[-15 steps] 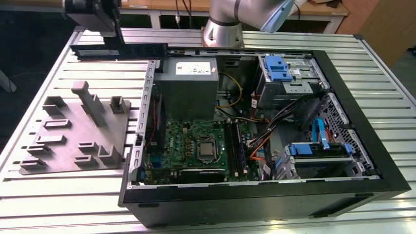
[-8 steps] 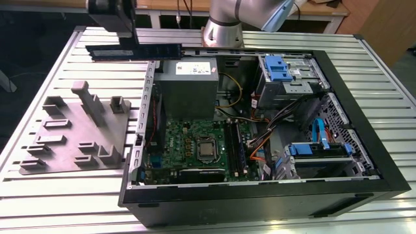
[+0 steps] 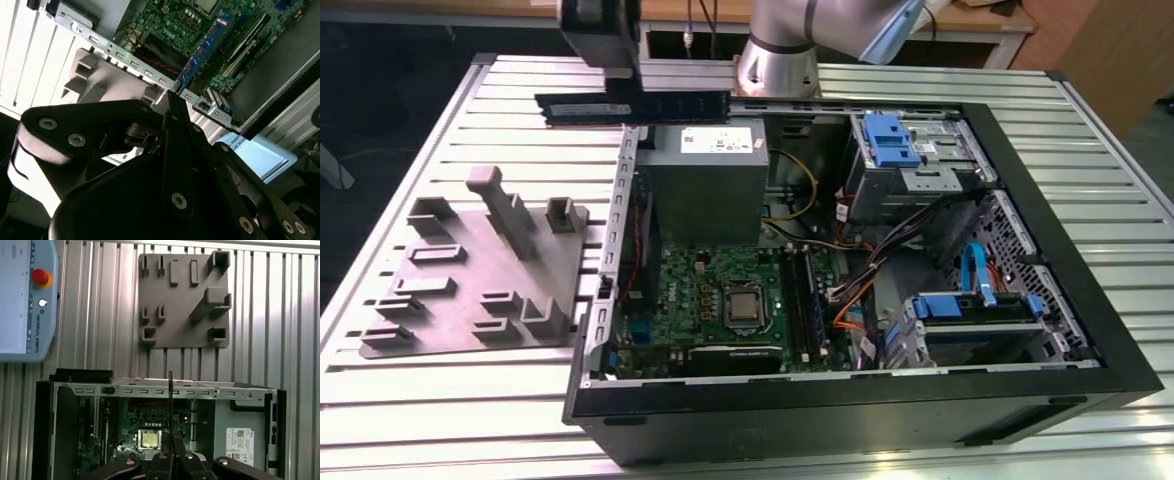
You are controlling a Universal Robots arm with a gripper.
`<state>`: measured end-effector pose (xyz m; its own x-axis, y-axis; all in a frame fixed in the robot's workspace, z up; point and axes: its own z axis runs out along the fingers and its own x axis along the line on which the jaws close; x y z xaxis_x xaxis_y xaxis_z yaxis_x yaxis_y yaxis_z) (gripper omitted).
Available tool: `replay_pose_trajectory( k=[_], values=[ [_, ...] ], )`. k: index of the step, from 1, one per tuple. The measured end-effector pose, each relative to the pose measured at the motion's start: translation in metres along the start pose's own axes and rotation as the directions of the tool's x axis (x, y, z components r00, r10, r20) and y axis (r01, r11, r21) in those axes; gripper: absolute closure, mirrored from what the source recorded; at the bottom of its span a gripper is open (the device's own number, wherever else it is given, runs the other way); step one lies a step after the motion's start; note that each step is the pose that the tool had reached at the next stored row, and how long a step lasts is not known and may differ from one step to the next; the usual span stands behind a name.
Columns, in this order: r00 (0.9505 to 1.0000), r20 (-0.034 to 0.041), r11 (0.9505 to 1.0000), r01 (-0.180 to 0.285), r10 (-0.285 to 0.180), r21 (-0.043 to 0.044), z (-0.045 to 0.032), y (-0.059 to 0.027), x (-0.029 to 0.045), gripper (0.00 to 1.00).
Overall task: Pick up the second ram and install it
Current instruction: 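Pick up the second ram and move it above second insertion slot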
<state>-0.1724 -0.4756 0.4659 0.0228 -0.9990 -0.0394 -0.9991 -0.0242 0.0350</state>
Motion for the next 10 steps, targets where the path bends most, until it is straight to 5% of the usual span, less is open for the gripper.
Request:
replay_pose_trajectory(
  k=[10],
  values=[
    [1.0000,-0.0001,1.0000,0.000,0.000,-0.0001,-0.0001,-0.0292,0.0007,0.89]
  ],
)
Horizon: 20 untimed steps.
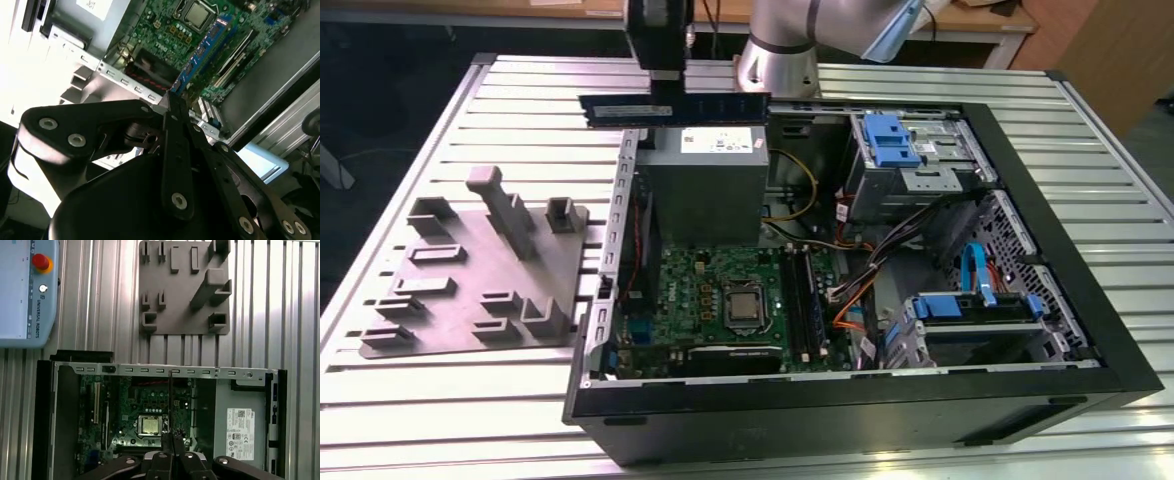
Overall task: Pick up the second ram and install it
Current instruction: 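Pick up the second ram and move it above second insertion slot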
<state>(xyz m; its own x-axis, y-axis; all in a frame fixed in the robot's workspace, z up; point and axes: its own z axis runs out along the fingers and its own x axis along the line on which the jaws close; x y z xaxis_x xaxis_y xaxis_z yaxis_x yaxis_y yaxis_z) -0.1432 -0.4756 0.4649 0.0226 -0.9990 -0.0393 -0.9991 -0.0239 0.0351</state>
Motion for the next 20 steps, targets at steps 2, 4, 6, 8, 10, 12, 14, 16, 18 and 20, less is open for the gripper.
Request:
replay_pose_trajectory(
  k=[2,4,6,8,10,12,14,16,18,20],
  values=[
    [1.0000,0.0001,1.0000,0.000,0.000,0.0000,0.0000,-0.0058,0.0001,0.89],
    [1.0000,0.0000,1.0000,0.000,0.000,0.0000,0.0000,-0.0114,0.0003,0.89],
    [1.0000,0.0000,1.0000,0.000,0.000,0.0000,0.0000,-0.0169,0.0004,0.89],
    [1.0000,0.0001,1.0000,0.000,0.000,0.0000,0.0000,-0.0221,0.0005,0.89],
    [1.0000,0.0001,1.0000,-0.001,0.001,0.0000,0.0001,-0.0277,0.0007,0.89],
    [1.0000,0.0001,1.0000,0.000,0.000,0.0000,0.0001,-0.0335,0.0008,0.89],
    [1.0000,0.0000,1.0000,-0.001,0.001,-0.0001,0.0001,-0.0393,0.0009,0.89],
    [1.0000,0.0001,1.0000,-0.001,0.001,-0.0001,0.0001,-0.0443,0.0011,0.89],
    [1.0000,0.0001,1.0000,-0.001,0.001,-0.0001,0.0002,-0.0492,0.0012,0.89],
    [1.0000,0.0001,1.0000,-0.001,0.001,-0.0001,0.0002,-0.0511,0.0013,0.89]
  ],
)
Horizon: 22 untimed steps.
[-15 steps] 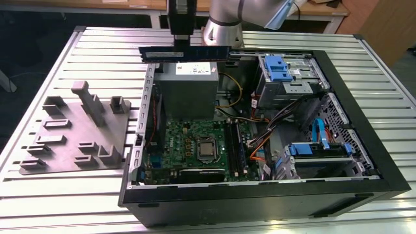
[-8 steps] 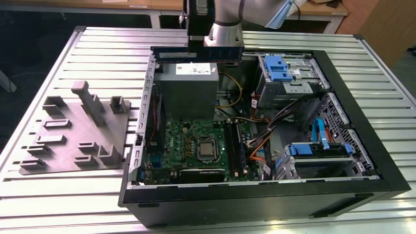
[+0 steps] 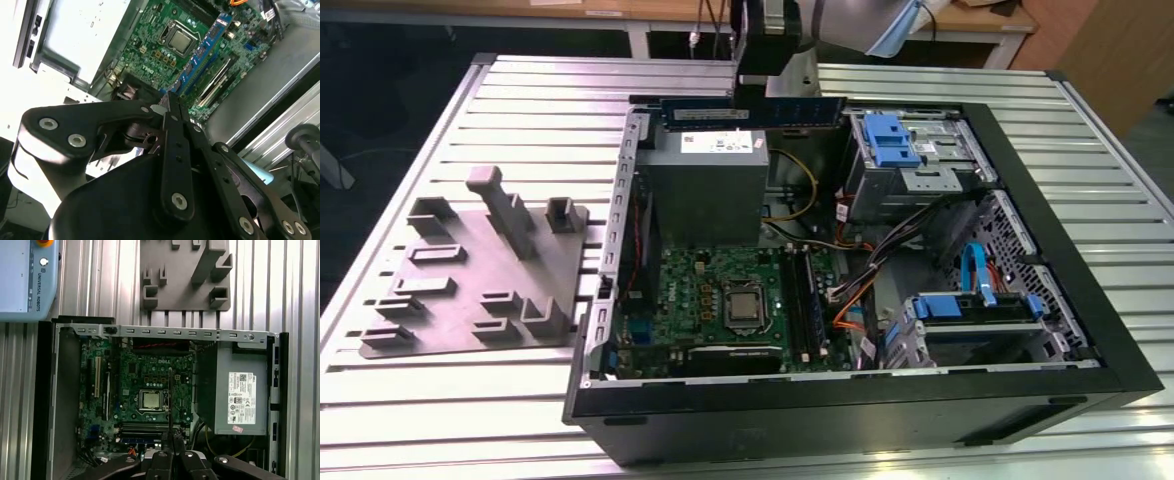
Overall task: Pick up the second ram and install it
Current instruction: 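Pick up the second ram and move it above second insertion slot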
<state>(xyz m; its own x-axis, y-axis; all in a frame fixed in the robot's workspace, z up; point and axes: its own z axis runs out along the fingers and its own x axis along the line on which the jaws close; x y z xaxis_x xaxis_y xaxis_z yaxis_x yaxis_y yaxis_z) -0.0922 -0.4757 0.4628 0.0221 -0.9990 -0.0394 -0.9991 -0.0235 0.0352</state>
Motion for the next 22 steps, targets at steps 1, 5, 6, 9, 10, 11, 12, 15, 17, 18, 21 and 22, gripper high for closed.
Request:
replay_pose_trajectory(
  k=[1,5,6,9,10,11,12,15,17,18,21,22],
  values=[
    [1.0000,0.0000,1.0000,0.000,0.000,0.0000,0.0000,0.0000,0.0000,0.89],
    [1.0000,0.0000,1.0000,0.000,0.000,0.0000,0.0022,-0.0002,0.0000,0.89],
    [1.0000,-0.0002,1.0000,0.000,0.000,0.0000,0.0039,-0.0003,0.0001,0.89],
    [1.0000,-0.0001,1.0000,0.000,0.000,0.0000,0.0093,-0.0005,0.0003,0.89],
    [1.0000,0.0000,1.0000,0.000,0.000,0.0000,0.0112,-0.0006,0.0004,0.89],
    [1.0000,0.0000,1.0000,0.000,0.000,0.0000,0.0131,-0.0007,0.0005,0.89],
    [1.0000,0.0000,1.0000,0.000,0.000,0.0000,0.0149,-0.0008,0.0006,0.89],
    [1.0000,0.0000,1.0000,0.000,0.000,0.0000,0.0203,-0.0012,0.0008,0.89],
    [1.0000,-0.0001,1.0000,0.000,0.000,0.0000,0.0239,-0.0015,0.0009,0.89],
    [1.0000,0.0000,1.0000,0.000,0.000,0.0000,0.0257,-0.0016,0.0010,0.89],
    [1.0000,0.0000,1.0000,0.000,0.000,0.0000,0.0312,-0.0021,0.0012,0.89],
    [1.0000,0.0001,1.0000,0.000,0.000,0.0000,0.0331,-0.0022,0.0013,0.89]
  ],
)
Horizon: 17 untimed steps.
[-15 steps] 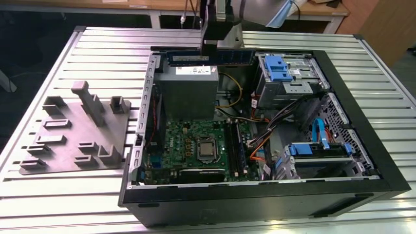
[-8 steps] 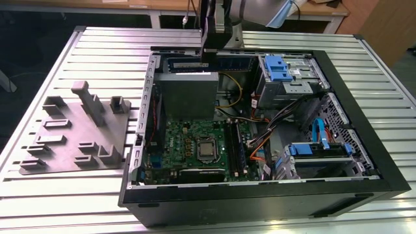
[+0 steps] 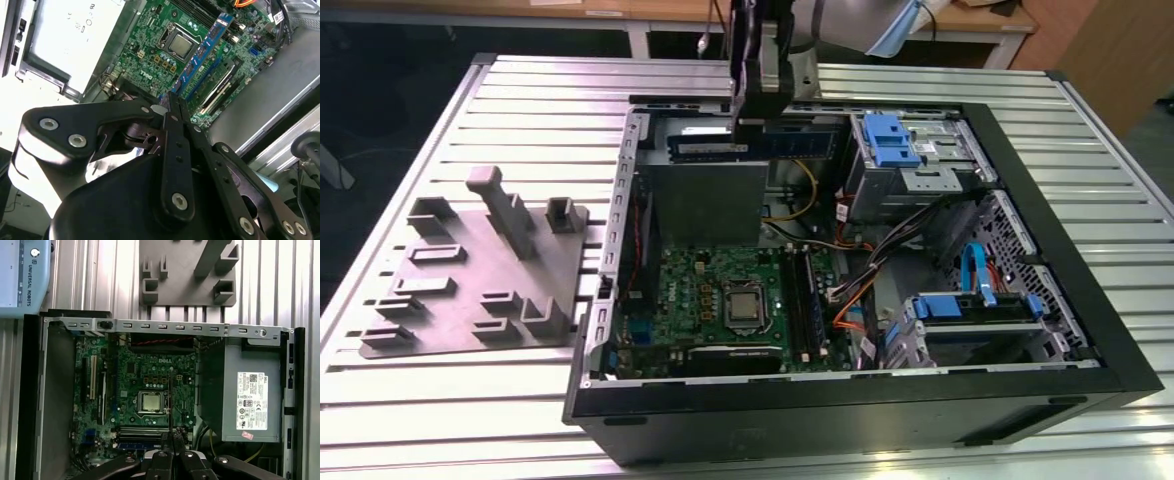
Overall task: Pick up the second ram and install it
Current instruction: 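Pick up the second ram and move it above second insertion slot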
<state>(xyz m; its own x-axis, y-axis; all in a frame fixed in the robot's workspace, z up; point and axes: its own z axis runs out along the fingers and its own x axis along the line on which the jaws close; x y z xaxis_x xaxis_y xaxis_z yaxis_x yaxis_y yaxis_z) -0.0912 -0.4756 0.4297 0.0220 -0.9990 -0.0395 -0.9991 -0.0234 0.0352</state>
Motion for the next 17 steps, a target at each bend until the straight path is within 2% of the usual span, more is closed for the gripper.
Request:
replay_pose_trajectory(
  k=[17],
  values=[
    [1.0000,-0.0001,1.0000,-0.001,0.001,0.0000,0.0307,-0.0034,0.0013,0.89]
  ],
)
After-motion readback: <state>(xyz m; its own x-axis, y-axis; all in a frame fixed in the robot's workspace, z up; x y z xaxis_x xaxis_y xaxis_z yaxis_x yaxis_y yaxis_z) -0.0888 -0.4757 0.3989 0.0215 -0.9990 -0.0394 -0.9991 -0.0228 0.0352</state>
